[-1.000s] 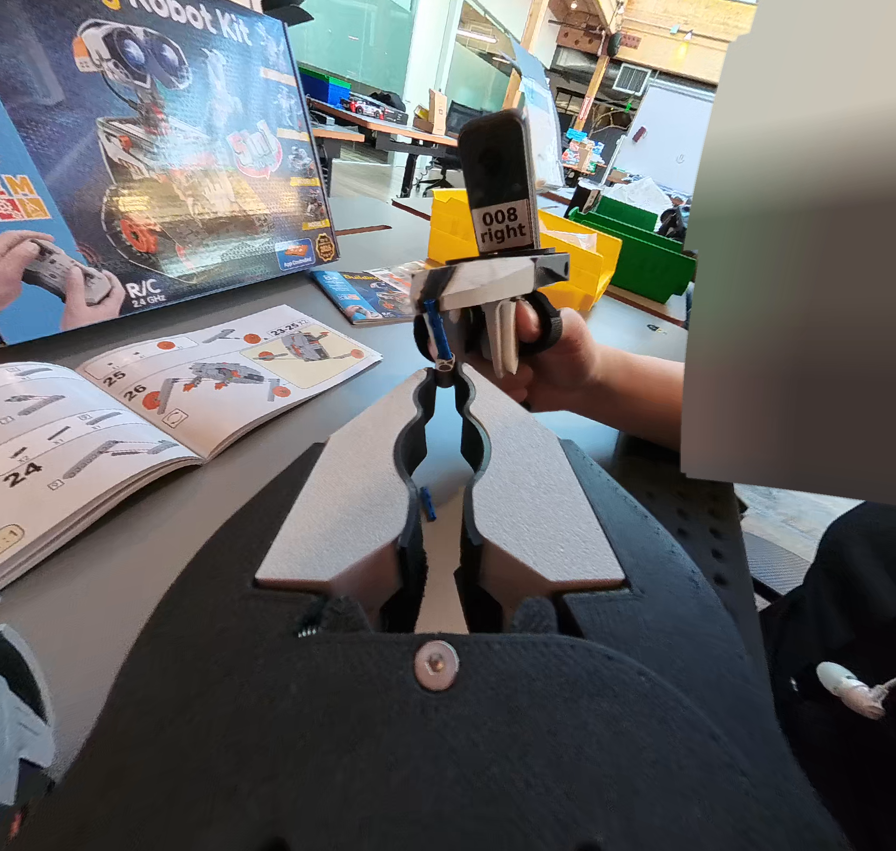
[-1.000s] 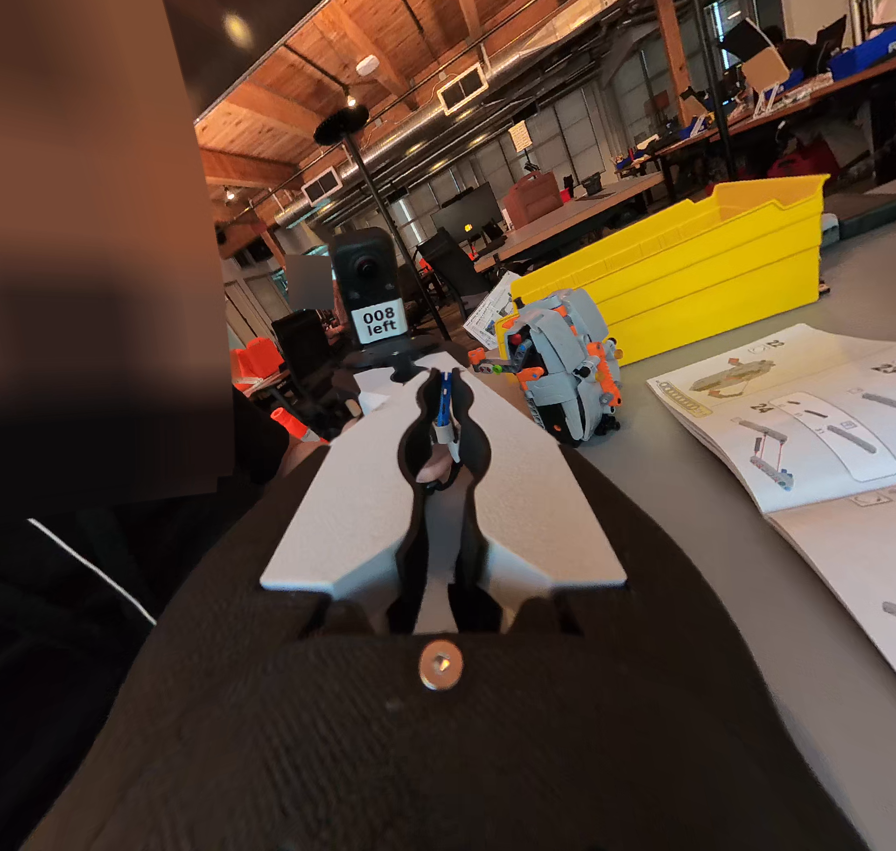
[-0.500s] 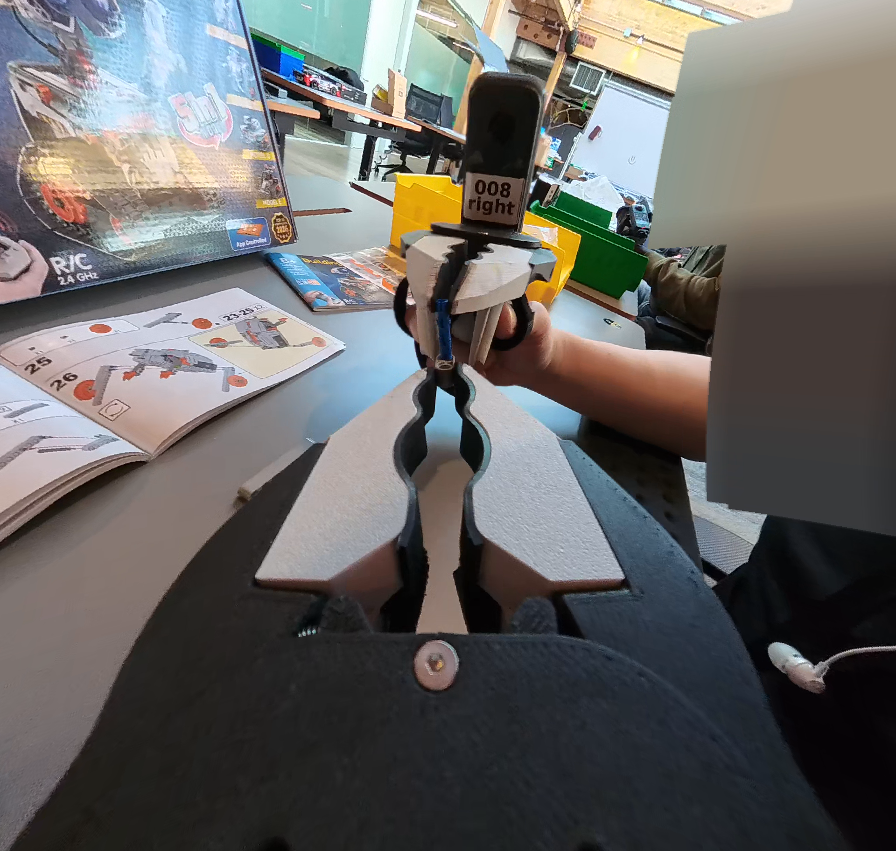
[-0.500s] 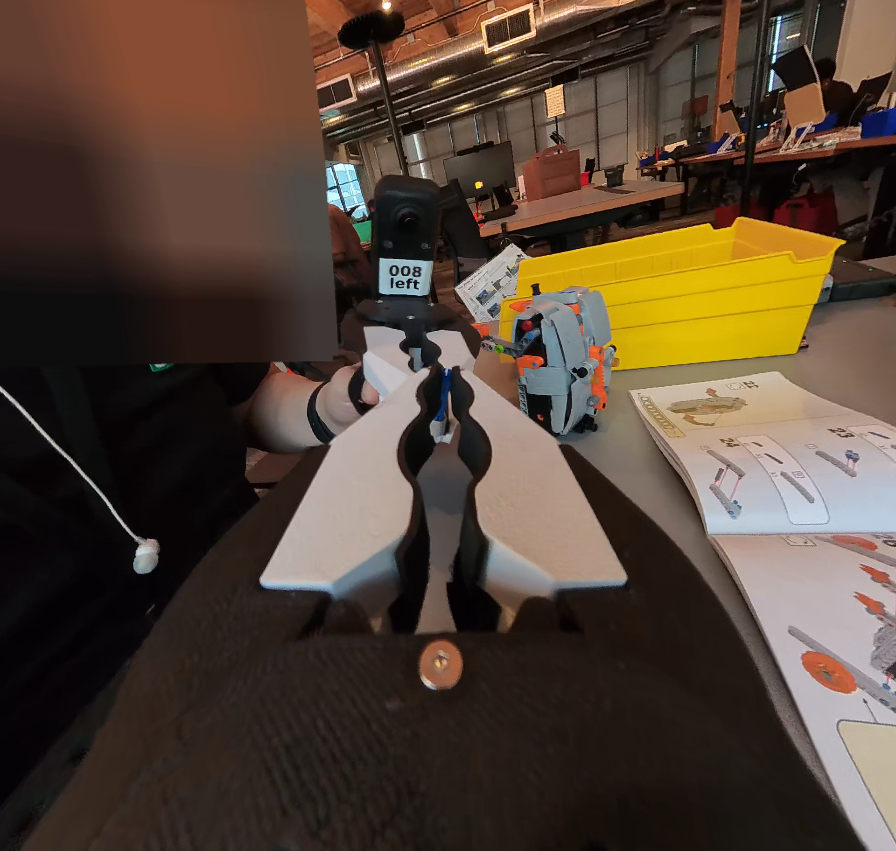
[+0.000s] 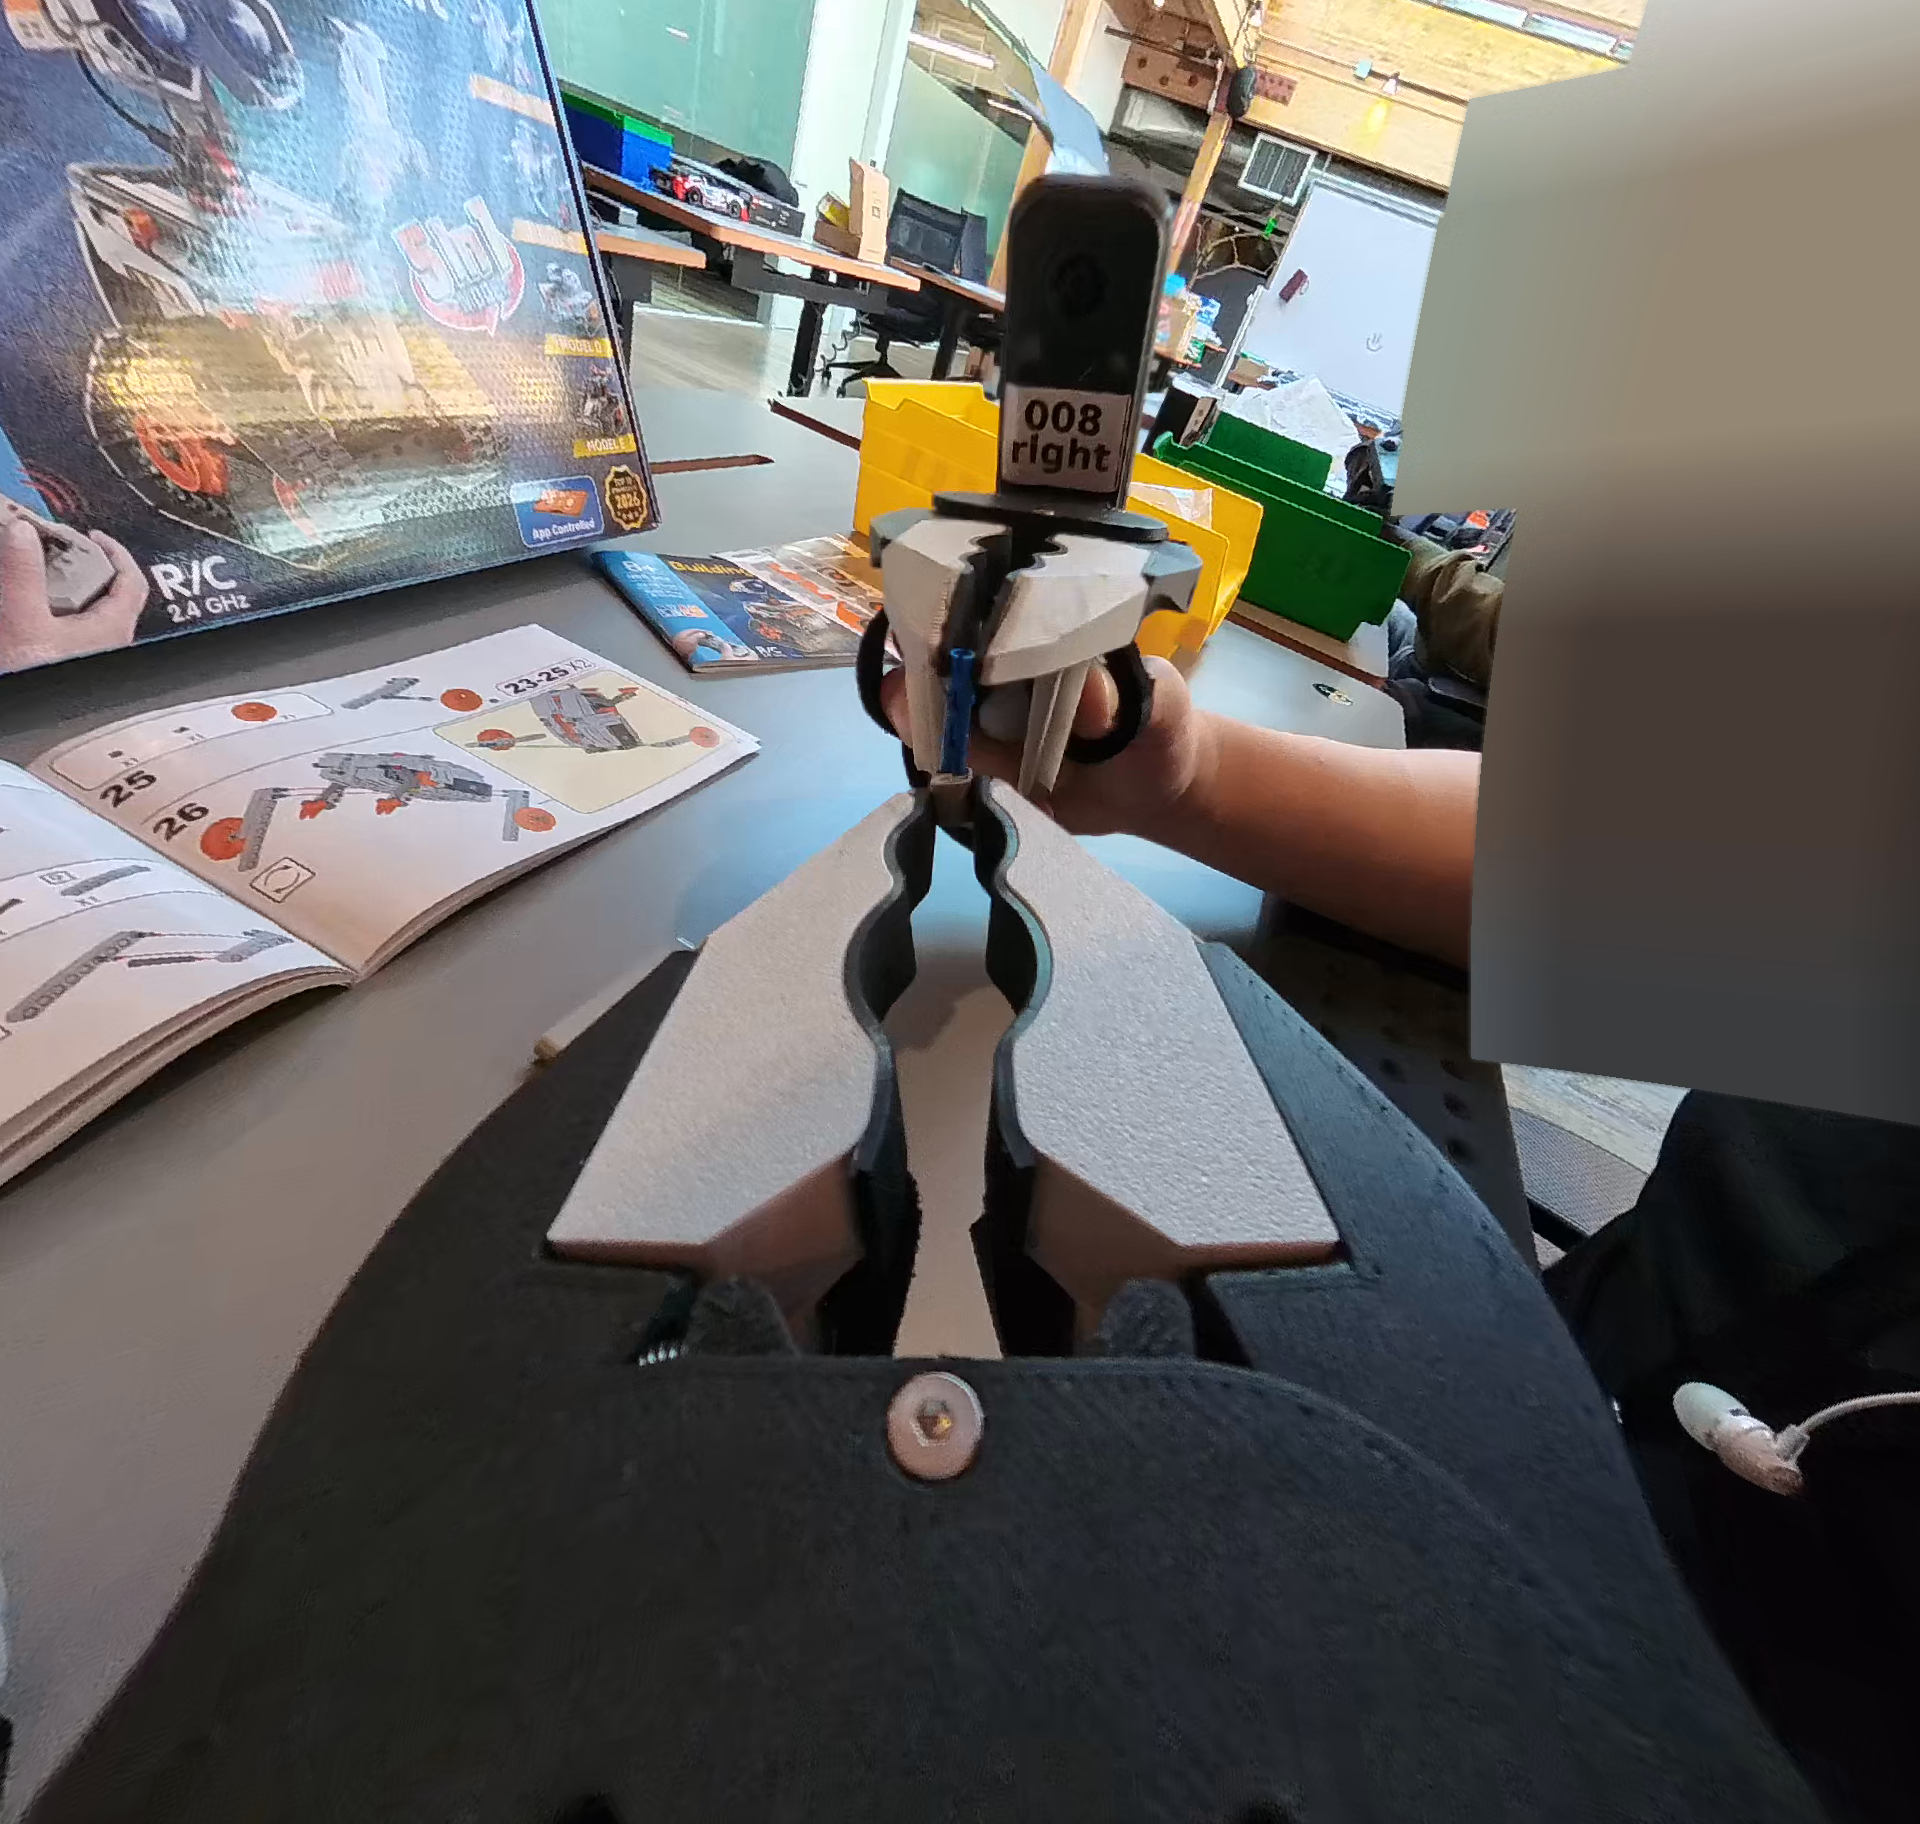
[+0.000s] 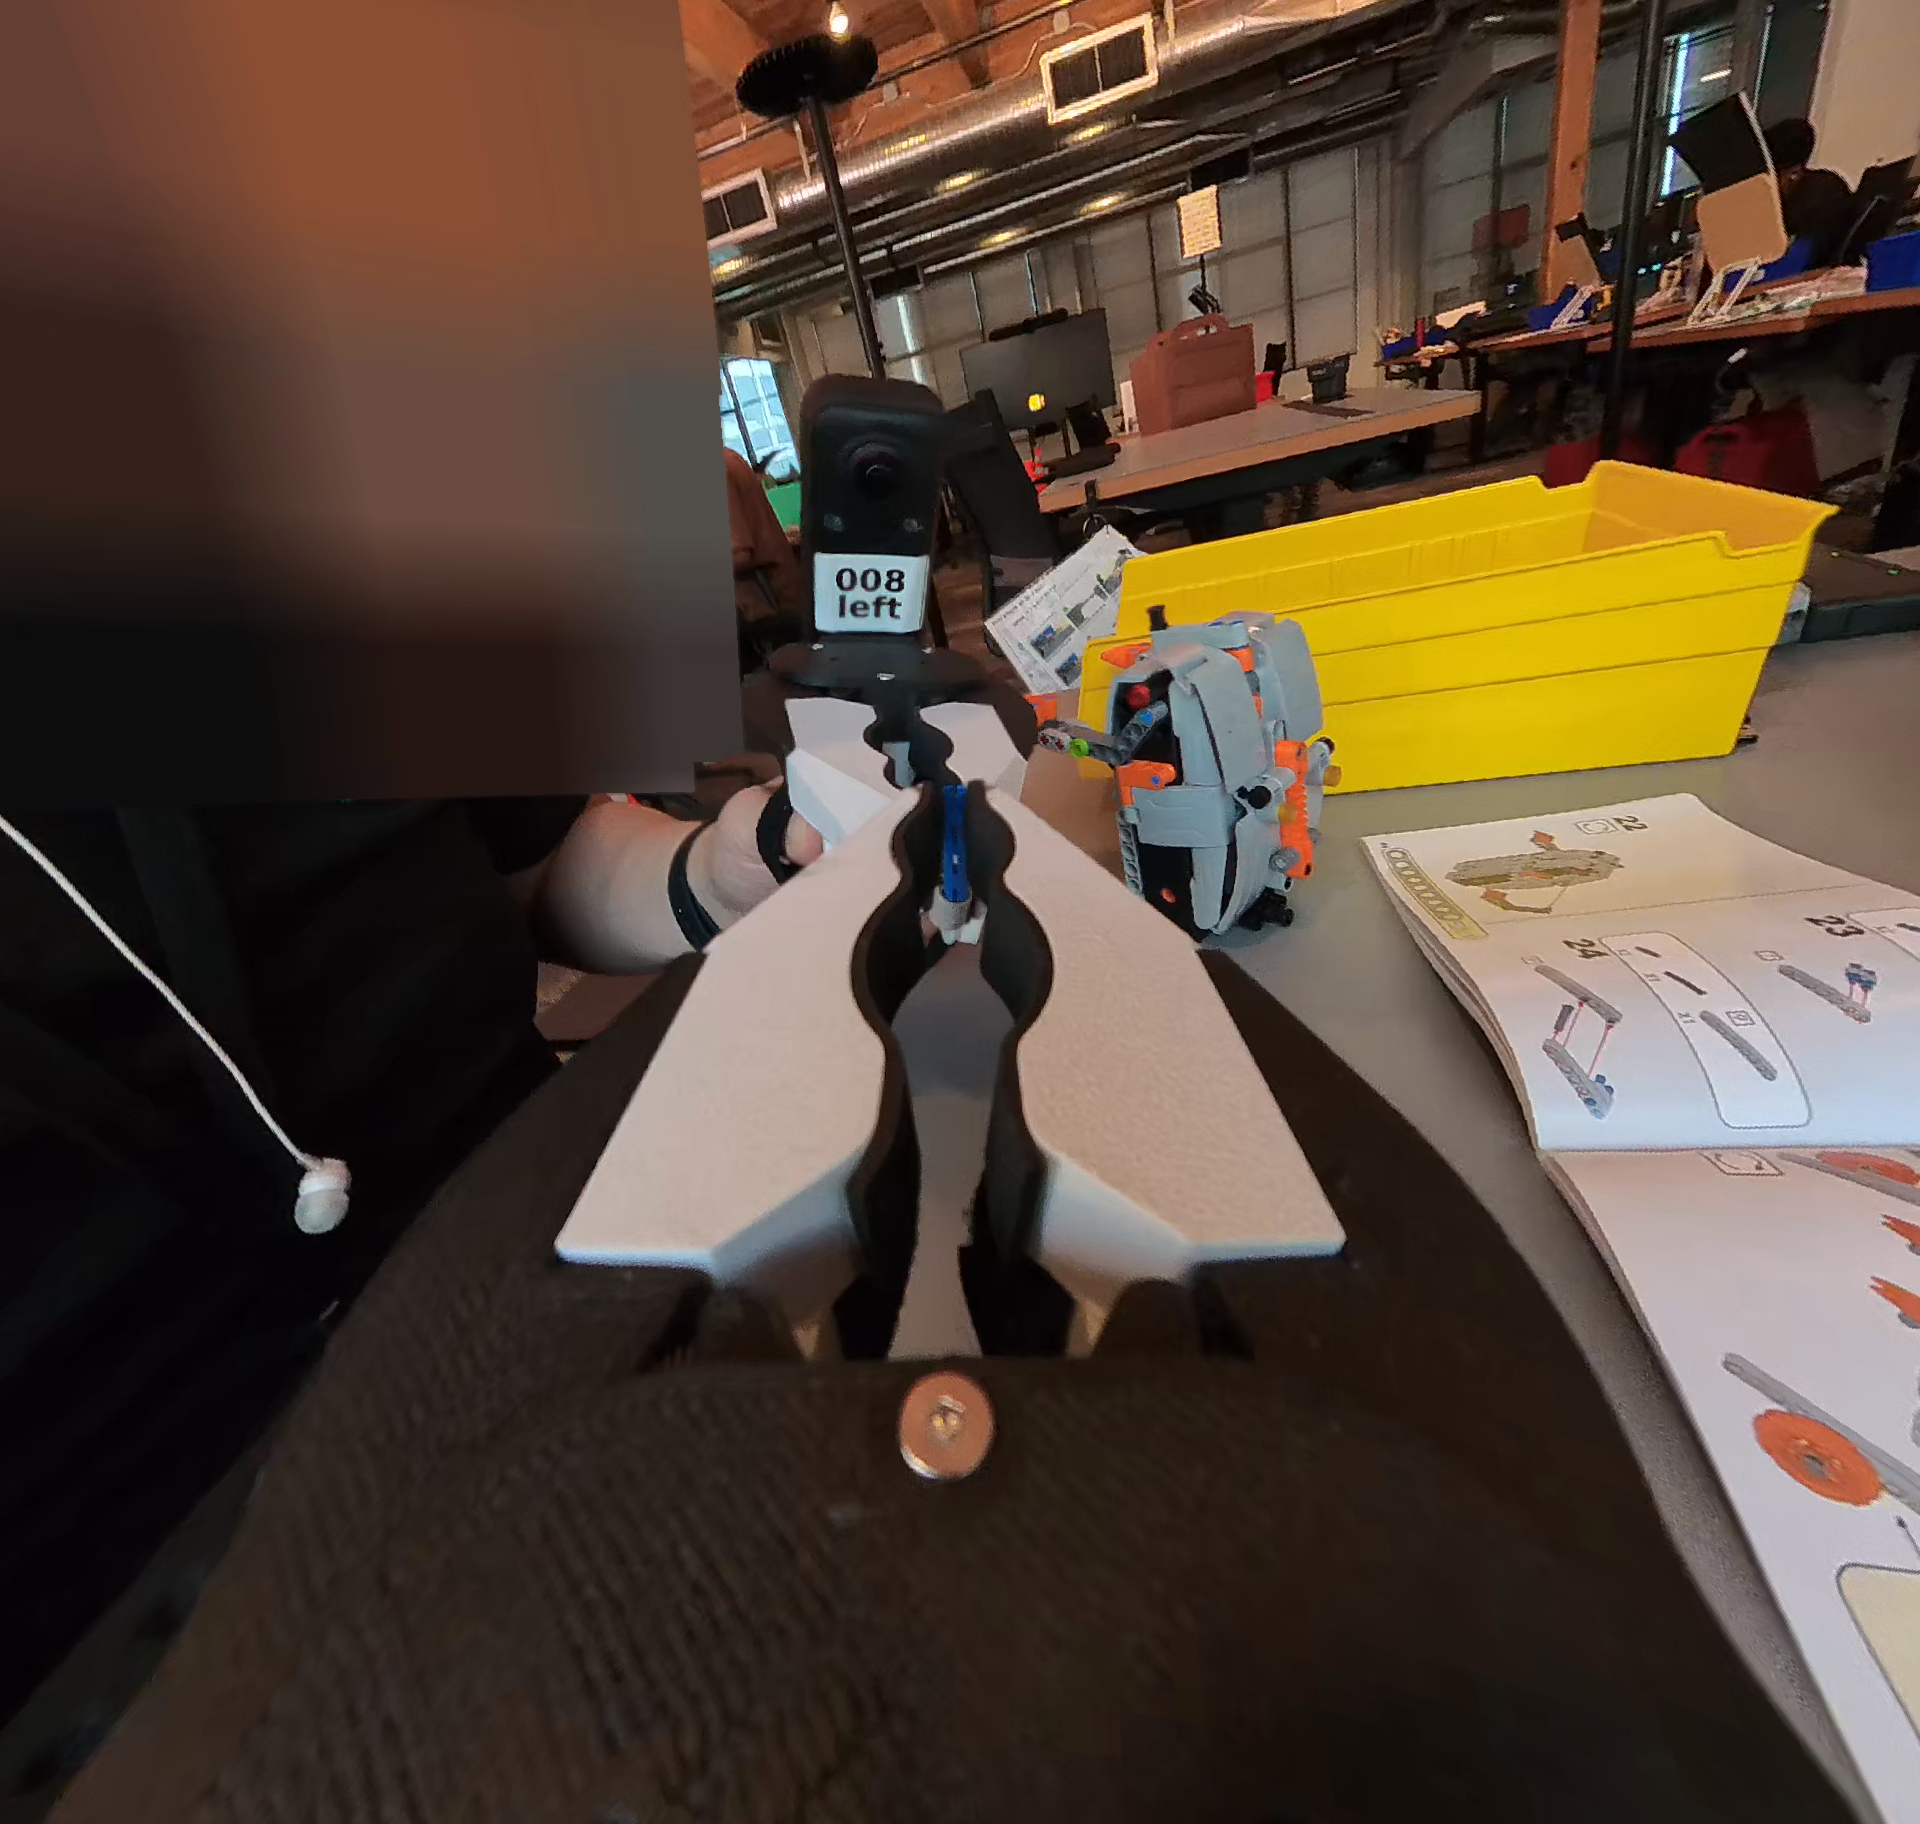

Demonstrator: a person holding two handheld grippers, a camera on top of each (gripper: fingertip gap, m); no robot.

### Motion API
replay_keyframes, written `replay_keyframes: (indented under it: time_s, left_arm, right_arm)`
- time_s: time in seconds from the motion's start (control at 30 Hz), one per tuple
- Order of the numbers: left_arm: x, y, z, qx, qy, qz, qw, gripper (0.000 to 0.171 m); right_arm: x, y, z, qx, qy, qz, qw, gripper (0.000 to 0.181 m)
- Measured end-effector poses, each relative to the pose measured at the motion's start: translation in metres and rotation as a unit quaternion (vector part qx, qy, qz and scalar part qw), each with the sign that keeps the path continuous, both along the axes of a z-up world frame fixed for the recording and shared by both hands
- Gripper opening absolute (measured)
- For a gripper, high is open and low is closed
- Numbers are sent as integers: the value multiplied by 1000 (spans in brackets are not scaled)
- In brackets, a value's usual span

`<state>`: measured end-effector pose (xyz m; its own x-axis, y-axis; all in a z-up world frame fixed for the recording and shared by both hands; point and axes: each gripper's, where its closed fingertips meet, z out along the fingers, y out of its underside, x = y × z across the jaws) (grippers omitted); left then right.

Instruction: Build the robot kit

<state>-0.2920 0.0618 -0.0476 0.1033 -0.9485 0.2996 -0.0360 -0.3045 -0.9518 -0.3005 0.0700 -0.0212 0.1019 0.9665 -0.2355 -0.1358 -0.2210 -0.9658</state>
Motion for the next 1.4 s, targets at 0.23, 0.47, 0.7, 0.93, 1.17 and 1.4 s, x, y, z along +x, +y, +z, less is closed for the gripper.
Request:
replay_keyframes:
  time_s: [0.23,0.47,0.7,0.93,1.17,1.4]
  left_arm:
    - [-3,3,5,0,-16,8,1000,4]
    - [-6,7,10,7,-29,23,999,4]
    - [-7,9,10,12,-29,30,999,4]
    - [-6,11,9,21,-22,40,999,5]
    - [-7,11,10,38,-18,48,998,5]
    - [-5,9,7,44,-7,45,998,5]
  right_arm:
    - [0,6,4,-50,51,-5,997,3]
    - [-1,13,7,-95,86,-17,992,3]
    - [-1,14,9,-118,97,-8,988,3]
    - [-2,14,9,-118,97,-7,988,3]
    - [-1,17,8,-147,115,6,983,2]
    - [1,16,4,-152,95,20,984,3]
